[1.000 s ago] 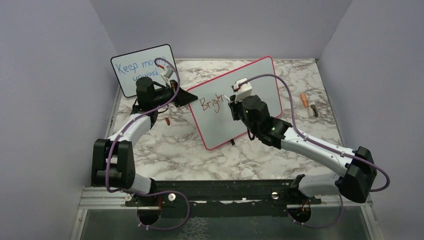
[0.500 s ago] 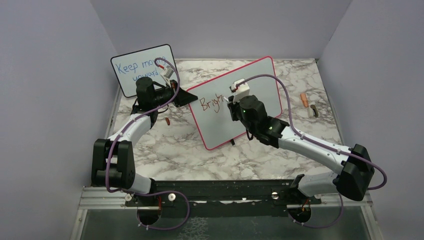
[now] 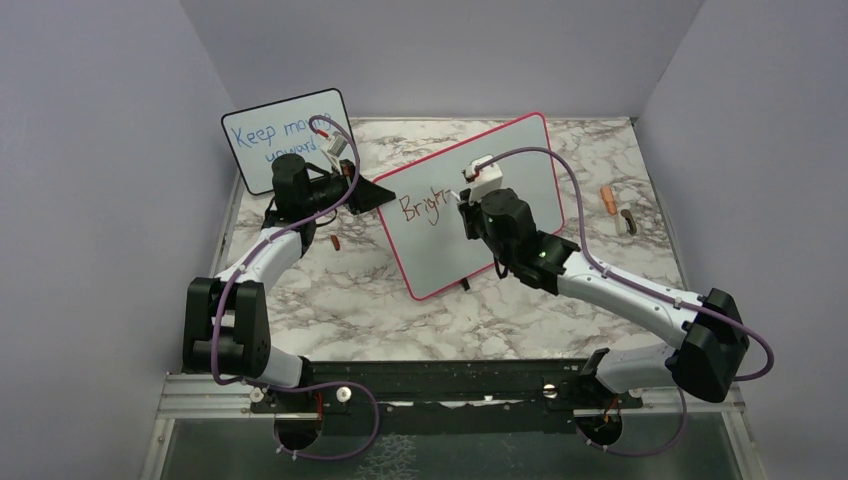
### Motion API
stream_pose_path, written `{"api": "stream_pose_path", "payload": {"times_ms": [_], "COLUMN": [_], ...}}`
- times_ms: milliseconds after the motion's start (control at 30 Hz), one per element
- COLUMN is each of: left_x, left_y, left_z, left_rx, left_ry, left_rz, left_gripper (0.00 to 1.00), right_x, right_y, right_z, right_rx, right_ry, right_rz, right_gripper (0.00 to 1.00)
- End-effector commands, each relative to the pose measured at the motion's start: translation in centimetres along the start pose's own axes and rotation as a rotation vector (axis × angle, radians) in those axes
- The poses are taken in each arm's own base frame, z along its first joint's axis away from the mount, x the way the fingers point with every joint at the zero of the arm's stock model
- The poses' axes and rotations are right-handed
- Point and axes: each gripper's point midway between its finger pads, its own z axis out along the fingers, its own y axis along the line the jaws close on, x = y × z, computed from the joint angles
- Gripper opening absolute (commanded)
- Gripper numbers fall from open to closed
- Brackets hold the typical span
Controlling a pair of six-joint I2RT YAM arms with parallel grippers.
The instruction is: Write a sentence on the whiteboard
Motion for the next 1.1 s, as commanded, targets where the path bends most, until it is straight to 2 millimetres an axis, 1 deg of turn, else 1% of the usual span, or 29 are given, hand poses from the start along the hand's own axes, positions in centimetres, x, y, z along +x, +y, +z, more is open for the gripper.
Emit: {"api": "stream_pose_path", "payload": {"times_ms": [0,300,567,1067], "left_x": [2.9,2.9,2.9,2.9], "left_y": [1.9,1.9,1.9,2.0], "left_z": [0.5,0.5,0.4,0.5], "left_rx": [-0.047,-0.048,-0.049,-0.046], "left_ry": [0.067,0.067,0.067,0.069], "left_rz": [-0.039,-0.039,-0.039,-0.041], "left_gripper": [0.00,0.00,0.00,0.00], "right_x": [0.8,-0.1,-1.5,-2.8], "right_y": [-1.4,-1.7,-0.5,0.3], "right_z": [0.0,-0.6,-1.1,-0.1], "right_rx": [0.050,0.057,-0.026,-0.043], "right_ry": [0.011,-0.017,-0.064,-0.090], "right_rz": [0.003,0.023,0.023,0.013], "right_gripper": [0.01,0.01,0.01,0.01]}}
